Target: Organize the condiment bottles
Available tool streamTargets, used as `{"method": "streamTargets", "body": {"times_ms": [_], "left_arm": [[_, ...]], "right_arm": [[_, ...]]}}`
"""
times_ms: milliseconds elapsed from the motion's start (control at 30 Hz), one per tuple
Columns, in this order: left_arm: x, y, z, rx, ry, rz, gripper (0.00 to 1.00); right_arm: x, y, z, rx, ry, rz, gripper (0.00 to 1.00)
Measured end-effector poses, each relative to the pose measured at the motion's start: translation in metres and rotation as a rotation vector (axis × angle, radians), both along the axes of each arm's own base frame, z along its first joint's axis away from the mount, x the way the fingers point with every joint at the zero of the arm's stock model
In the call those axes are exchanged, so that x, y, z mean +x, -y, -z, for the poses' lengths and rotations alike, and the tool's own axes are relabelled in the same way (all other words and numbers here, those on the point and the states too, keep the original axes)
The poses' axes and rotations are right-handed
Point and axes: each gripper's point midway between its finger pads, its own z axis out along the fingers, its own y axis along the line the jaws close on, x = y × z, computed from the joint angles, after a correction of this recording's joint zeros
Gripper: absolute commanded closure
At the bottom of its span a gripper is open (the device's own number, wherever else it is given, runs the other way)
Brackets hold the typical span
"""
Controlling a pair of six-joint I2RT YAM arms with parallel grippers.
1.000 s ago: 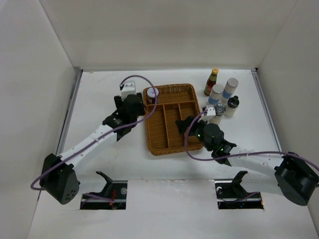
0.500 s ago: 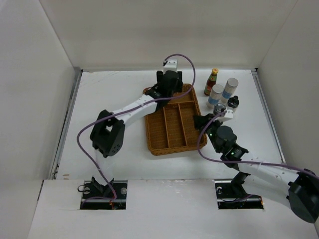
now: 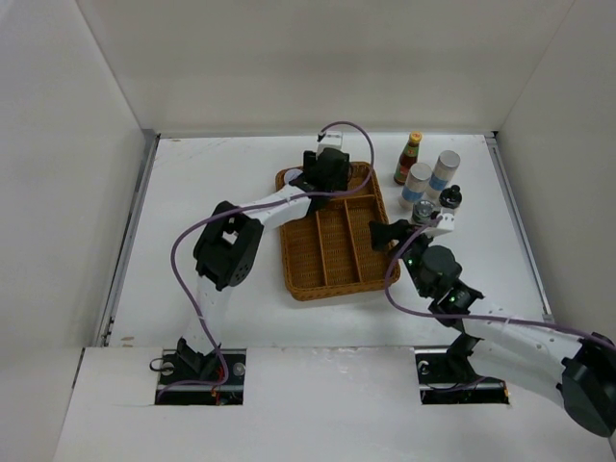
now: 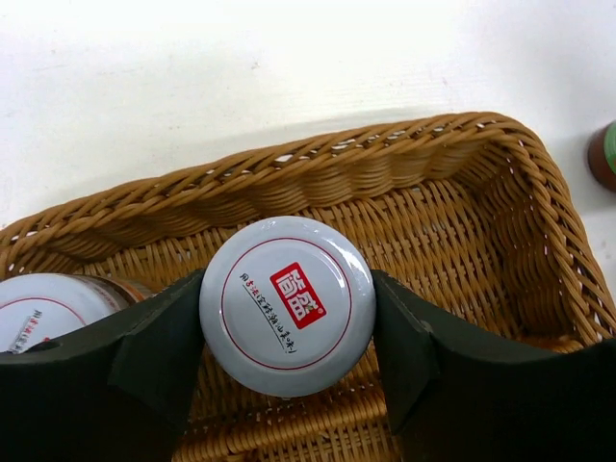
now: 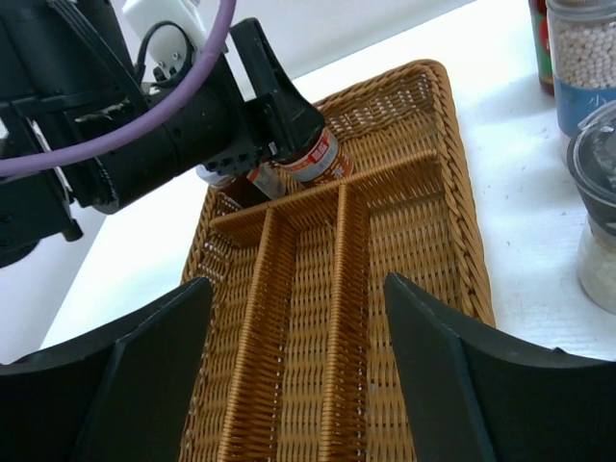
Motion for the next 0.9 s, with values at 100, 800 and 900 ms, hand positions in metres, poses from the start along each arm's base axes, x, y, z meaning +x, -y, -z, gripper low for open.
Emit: {"method": "streamTargets", "body": {"times_ms": [100,800,900], "left_arm": [[0.004,-0.002,-0.002,-0.005,0.026,-0.016,0.09],[-0.167,-0.097,-0.194,-0.545,0.510,0.002,0.15],[-0.179,-0.125,-0.109,-0.485,0.385,-0.072,0.14]], "right_arm": [[-0.001,0.001,-0.006,0.006,0.018,-0.001,0.16],[0.075,0.026,-0.152,-0.091,0.146,0.167,0.47],[0.120,0.053,-0.156,-0.169,0.100,0.266,0.30]]}}
